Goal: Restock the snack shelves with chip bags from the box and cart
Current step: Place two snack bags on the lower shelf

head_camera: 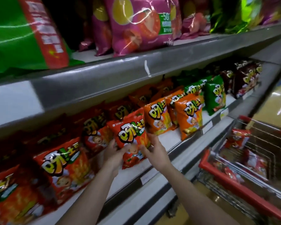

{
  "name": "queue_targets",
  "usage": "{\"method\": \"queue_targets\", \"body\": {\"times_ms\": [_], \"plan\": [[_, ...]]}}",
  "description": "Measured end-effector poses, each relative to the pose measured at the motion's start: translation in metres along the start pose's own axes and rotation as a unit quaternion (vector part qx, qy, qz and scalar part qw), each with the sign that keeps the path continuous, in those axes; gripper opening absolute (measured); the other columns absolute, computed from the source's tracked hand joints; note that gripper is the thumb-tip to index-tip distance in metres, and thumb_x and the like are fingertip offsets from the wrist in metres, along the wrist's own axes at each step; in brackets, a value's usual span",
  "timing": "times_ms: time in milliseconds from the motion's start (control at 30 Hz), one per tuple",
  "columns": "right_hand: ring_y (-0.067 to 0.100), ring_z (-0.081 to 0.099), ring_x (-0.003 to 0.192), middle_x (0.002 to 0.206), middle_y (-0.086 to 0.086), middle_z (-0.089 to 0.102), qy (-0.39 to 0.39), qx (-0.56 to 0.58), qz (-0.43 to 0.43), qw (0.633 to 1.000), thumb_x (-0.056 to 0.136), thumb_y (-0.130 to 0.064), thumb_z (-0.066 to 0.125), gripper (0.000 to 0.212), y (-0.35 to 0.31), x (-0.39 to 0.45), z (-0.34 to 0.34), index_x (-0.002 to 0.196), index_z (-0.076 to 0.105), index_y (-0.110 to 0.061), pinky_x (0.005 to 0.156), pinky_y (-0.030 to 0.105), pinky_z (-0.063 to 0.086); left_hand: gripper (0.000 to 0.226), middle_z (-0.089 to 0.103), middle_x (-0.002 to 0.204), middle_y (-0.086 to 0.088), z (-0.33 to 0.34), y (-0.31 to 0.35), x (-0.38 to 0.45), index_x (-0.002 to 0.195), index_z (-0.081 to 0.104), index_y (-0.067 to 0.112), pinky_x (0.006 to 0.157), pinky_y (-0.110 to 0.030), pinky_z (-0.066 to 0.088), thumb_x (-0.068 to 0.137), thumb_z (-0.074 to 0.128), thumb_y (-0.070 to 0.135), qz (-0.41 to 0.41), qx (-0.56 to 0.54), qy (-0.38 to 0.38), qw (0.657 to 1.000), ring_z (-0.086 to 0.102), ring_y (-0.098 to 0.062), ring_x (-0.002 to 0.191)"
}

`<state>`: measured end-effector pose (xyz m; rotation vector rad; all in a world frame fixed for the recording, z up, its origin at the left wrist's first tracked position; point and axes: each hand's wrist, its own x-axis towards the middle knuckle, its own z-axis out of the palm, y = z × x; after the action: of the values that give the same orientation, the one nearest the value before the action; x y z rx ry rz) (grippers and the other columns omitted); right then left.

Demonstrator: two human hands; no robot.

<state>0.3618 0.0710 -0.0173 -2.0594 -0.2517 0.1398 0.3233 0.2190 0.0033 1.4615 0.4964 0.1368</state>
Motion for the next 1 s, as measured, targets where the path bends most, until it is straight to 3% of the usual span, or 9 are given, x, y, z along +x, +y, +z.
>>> {"method": "queue_targets", "body": {"times_ms": [200, 333, 400, 533, 600, 633, 733, 867, 1000], "plan": [[0.031, 0.06, 0.116, 0.136, 0.007, 0.058, -0.133, -0.106, -0.075, 0.983, 0.096, -0.032, 0.057, 0.059, 0.025, 0.077, -0.016, 0.149, 0.032, -0.02, 0.092, 0.041, 0.051, 0.028, 0.068, 0.111, 0.005, 0.019, -0.013, 0.047, 0.103, 0.062, 0.034, 0.098, -0.047, 0.049, 0.085, 0.073, 0.015, 0.014, 0.049, 0.109, 0.993, 0.062, -0.022, 0.111], [0.03, 0.058, 0.118, 0.143, 0.008, 0.051, -0.142, -0.107, -0.112, 0.978, 0.096, -0.028, 0.059, 0.059, 0.037, 0.087, -0.017, 0.149, 0.035, -0.02, 0.094, 0.042, 0.05, 0.031, 0.062, 0.123, 0.006, 0.028, -0.017, 0.05, 0.113, 0.057, 0.037, 0.102, -0.046, 0.045, 0.086, 0.071, 0.03, -0.005, 0.104, 0.153, 0.983, 0.056, -0.021, 0.117], [0.032, 0.058, 0.118, 0.145, 0.01, 0.047, -0.16, -0.108, -0.122, 0.974, 0.095, -0.027, 0.058, 0.06, 0.039, 0.088, -0.019, 0.15, 0.033, -0.019, 0.095, 0.044, 0.05, 0.039, 0.06, 0.117, 0.006, 0.031, -0.013, 0.05, 0.122, 0.057, 0.023, 0.097, -0.036, 0.045, 0.086, 0.071, 0.026, -0.025, 0.113, 0.169, 0.979, 0.056, -0.018, 0.112], [0.036, 0.058, 0.113, 0.136, 0.015, 0.053, -0.133, -0.118, -0.134, 0.975, 0.094, -0.019, 0.057, 0.048, 0.034, 0.075, -0.033, 0.14, 0.044, -0.012, 0.09, 0.041, 0.05, 0.034, 0.065, 0.102, -0.006, 0.039, 0.0, 0.031, 0.109, 0.058, 0.0, 0.074, -0.017, 0.045, 0.081, 0.075, 0.008, 0.005, 0.124, 0.273, 0.954, 0.063, -0.028, 0.102], [0.032, 0.061, 0.107, 0.124, 0.012, 0.062, -0.115, -0.106, -0.143, 0.977, 0.096, -0.016, 0.056, 0.035, 0.029, 0.063, -0.047, 0.13, 0.054, -0.01, 0.087, 0.037, 0.05, 0.016, 0.061, 0.087, -0.009, 0.045, 0.008, 0.012, 0.098, 0.058, 0.0, 0.057, -0.006, 0.041, 0.085, 0.067, 0.001, 0.05, 0.12, 0.303, 0.944, 0.063, -0.03, 0.089], [0.028, 0.063, 0.104, 0.118, 0.009, 0.066, -0.114, -0.091, -0.146, 0.978, 0.097, -0.017, 0.056, 0.03, 0.027, 0.055, -0.055, 0.126, 0.059, -0.01, 0.086, 0.035, 0.051, 0.01, 0.058, 0.083, -0.008, 0.049, 0.014, -0.002, 0.092, 0.057, 0.006, 0.058, -0.007, 0.043, 0.087, 0.063, 0.0, 0.067, 0.114, 0.305, 0.943, 0.063, -0.03, 0.086], [0.012, 0.063, 0.094, 0.11, -0.001, 0.069, -0.122, -0.03, -0.141, 0.982, 0.096, -0.017, 0.058, 0.022, 0.021, 0.027, -0.081, 0.117, 0.065, -0.013, 0.082, 0.022, 0.05, 0.012, 0.062, 0.094, -0.007, 0.068, 0.026, -0.035, 0.101, 0.058, 0.01, 0.079, -0.033, 0.054, 0.091, 0.058, 0.003, 0.083, 0.073, 0.265, 0.958, 0.063, -0.029, 0.097], [0.015, 0.067, 0.09, 0.098, -0.001, 0.069, -0.127, 0.056, -0.099, 0.985, 0.094, -0.016, 0.06, 0.011, 0.023, -0.025, -0.115, 0.099, 0.064, -0.025, 0.081, 0.028, 0.053, 0.012, 0.068, 0.093, -0.008, 0.116, 0.023, -0.093, 0.094, 0.061, 0.014, 0.071, -0.028, 0.054, 0.094, 0.053, 0.005, 0.071, 0.034, 0.13, 0.988, 0.066, -0.022, 0.085], [0.019, 0.068, 0.087, 0.098, 0.003, 0.066, -0.142, 0.077, -0.039, 0.986, 0.097, -0.016, 0.058, 0.014, 0.041, -0.086, -0.165, 0.109, 0.061, -0.009, 0.077, 0.029, 0.053, 0.011, 0.069, 0.09, -0.008, 0.168, 0.001, -0.138, 0.094, 0.062, 0.016, 0.067, -0.026, 0.052, 0.095, 0.055, 0.007, 0.023, 0.026, 0.051, 0.998, 0.068, -0.02, 0.08]]}}
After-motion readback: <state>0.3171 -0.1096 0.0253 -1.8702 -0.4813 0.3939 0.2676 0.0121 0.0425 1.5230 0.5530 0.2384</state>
